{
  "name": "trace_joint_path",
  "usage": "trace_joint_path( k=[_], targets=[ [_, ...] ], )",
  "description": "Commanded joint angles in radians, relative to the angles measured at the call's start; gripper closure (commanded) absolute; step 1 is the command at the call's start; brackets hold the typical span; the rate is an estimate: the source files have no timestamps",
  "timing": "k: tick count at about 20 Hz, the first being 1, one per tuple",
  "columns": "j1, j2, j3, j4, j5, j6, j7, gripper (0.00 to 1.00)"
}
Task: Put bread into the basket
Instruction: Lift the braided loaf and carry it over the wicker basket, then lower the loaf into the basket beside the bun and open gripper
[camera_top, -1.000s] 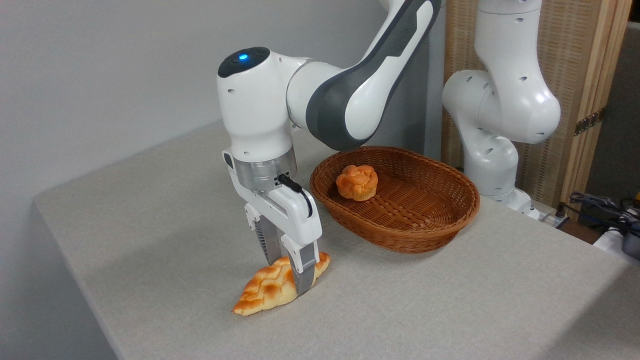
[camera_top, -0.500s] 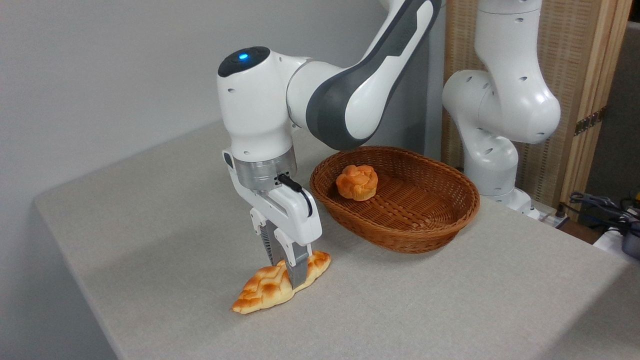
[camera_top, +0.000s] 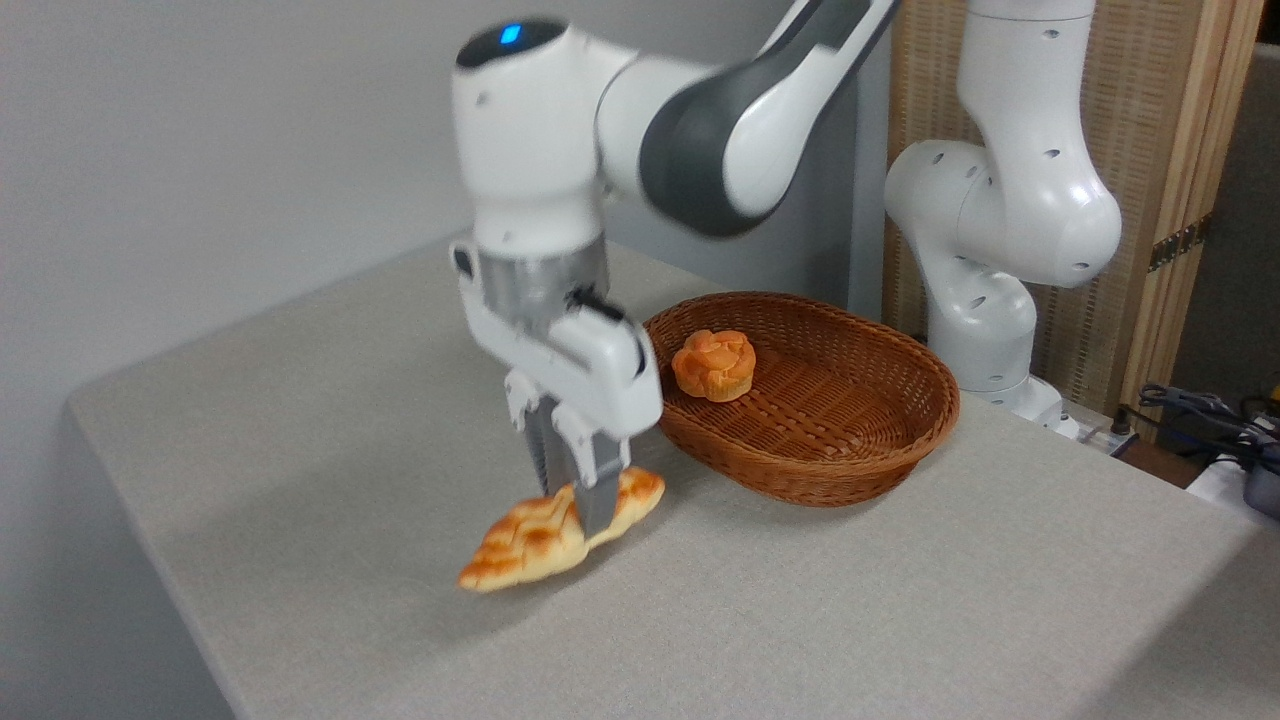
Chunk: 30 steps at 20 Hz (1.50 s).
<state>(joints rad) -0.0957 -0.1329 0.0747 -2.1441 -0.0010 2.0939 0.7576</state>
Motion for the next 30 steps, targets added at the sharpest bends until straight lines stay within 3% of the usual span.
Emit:
trace_joint_path(
  k=[1, 4, 11, 15, 17, 18, 19, 20, 23, 30],
  targets=[
    [-0.002, -0.17, 0.051, -0.016, -0.013, -0.171, 0.002, 0.63],
    [-0.012, -0.247, 0.053, -0.029, -0.011, -0.395, 0.012, 0.62],
    [-0.013, -0.51, 0.053, -0.269, -0.004, -0.527, 0.025, 0.6],
    [-0.032, -0.514, 0.046, -0.344, -0.002, -0.569, 0.009, 0.57],
    [-0.042, -0.498, 0.046, -0.347, -0.008, -0.555, -0.003, 0.45],
    [-0.056, -0.488, 0.048, -0.347, -0.01, -0.549, -0.006, 0.45],
    [-0.058, -0.478, 0.048, -0.352, -0.01, -0.534, -0.006, 0.36],
    [-0.059, -0.465, 0.048, -0.356, -0.01, -0.508, -0.009, 0.19],
    [-0.065, -0.453, 0.05, -0.358, -0.01, -0.495, -0.007, 0.0],
    [-0.067, -0.433, 0.048, -0.356, -0.01, -0.495, -0.003, 0.0]
  ],
)
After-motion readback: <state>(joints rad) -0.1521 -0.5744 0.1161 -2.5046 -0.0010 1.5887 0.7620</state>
